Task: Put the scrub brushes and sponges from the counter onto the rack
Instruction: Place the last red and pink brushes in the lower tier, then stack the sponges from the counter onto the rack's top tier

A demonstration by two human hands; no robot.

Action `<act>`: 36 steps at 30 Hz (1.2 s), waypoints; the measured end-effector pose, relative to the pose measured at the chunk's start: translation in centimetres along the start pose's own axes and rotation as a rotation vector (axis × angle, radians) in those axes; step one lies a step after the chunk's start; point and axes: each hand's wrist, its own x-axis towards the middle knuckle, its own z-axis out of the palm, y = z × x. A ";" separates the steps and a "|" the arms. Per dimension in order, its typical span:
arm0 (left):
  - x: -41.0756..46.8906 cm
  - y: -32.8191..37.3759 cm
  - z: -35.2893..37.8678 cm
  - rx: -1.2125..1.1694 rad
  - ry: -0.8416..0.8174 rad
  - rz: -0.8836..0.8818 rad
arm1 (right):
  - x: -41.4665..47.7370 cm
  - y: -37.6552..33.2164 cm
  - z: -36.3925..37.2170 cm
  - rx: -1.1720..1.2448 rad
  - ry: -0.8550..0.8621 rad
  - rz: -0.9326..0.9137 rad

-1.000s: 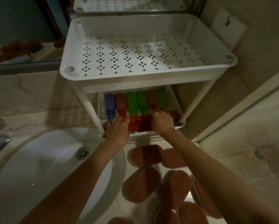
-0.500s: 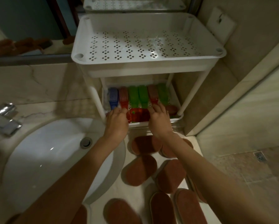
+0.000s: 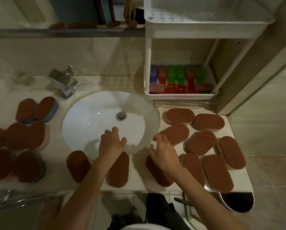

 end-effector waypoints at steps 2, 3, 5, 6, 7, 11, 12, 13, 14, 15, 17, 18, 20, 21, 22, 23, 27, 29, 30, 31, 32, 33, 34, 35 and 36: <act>-1.7 -1.9 0.9 0.062 -0.066 -0.009 | -2.1 0.0 1.3 -0.115 -0.088 0.101; -2.5 -2.5 1.5 0.095 -0.094 0.001 | -3.0 0.0 1.8 -0.162 -0.127 0.158; -4.1 -3.3 2.7 0.160 -0.134 0.039 | -4.5 0.1 2.9 -0.209 -0.148 0.252; -4.7 -3.5 3.4 0.201 -0.146 0.060 | -5.2 0.2 3.3 -0.218 -0.146 0.281; -5.2 -3.7 4.0 0.243 -0.151 0.082 | -5.6 0.3 3.7 -0.215 -0.147 0.304; -6.3 -4.5 5.2 0.219 -0.181 0.111 | -6.9 0.5 4.6 -0.155 -0.069 0.344; -6.5 -4.6 5.2 0.151 -0.191 0.106 | -7.0 0.3 4.6 -0.139 -0.033 0.339; -6.6 -4.7 5.1 0.077 -0.192 0.105 | -7.3 0.1 4.6 -0.124 0.007 0.327; -6.8 -4.6 4.7 0.020 -0.175 0.112 | -7.5 -0.2 4.3 -0.115 0.056 0.309; -6.9 -4.4 4.1 -0.011 -0.145 0.130 | -7.6 -0.7 3.9 -0.108 0.108 0.288; -7.1 -3.7 2.4 -0.053 -0.073 0.188 | -8.0 -1.9 2.3 -0.081 0.215 0.235; -7.2 -3.1 1.2 -0.079 -0.039 0.217 | -8.1 -2.6 1.1 -0.065 0.274 0.205; -7.2 -1.3 -1.3 -0.144 0.027 0.278 | -8.0 -4.1 -1.6 -0.034 0.387 0.151; -7.2 -0.3 -2.6 -0.177 0.063 0.310 | -7.9 -4.8 -3.0 -0.016 0.440 0.130; -7.2 1.0 -4.0 -0.212 0.099 0.348 | -7.6 -5.5 -4.7 -0.002 0.492 0.107; -7.2 2.2 -5.3 -0.245 0.128 0.384 | -7.3 -6.1 -6.3 0.005 0.532 0.089; -7.0 7.6 -10.2 -0.325 0.246 0.501 | -5.3 -8.0 -13.0 0.033 0.668 0.053; -6.5 10.8 -12.7 -0.349 0.318 0.546 | -3.6 -8.5 -16.4 0.057 0.741 0.030; -6.3 11.7 -13.6 -0.351 0.336 0.555 | -3.1 -8.7 -17.5 0.058 0.760 0.023; -6.0 12.9 -14.6 -0.346 0.360 0.570 | -2.3 -9.0 -18.8 0.055 0.779 0.014; -5.6 14.3 -15.5 -0.344 0.384 0.590 | -1.4 -9.1 -20.3 0.056 0.800 -0.003; -5.2 15.6 -16.3 -0.332 0.397 0.605 | -0.5 -9.1 -21.7 0.064 0.808 -0.019; -4.8 17.0 -17.2 -0.317 0.407 0.619 | 0.4 -9.1 -23.3 0.080 0.812 -0.029; -4.2 18.4 -18.0 -0.306 0.415 0.628 | 1.4 -9.1 -24.8 0.111 0.801 -0.031; -3.5 19.8 -18.7 -0.309 0.425 0.633 | 2.5 -8.9 -26.3 0.155 0.772 -0.019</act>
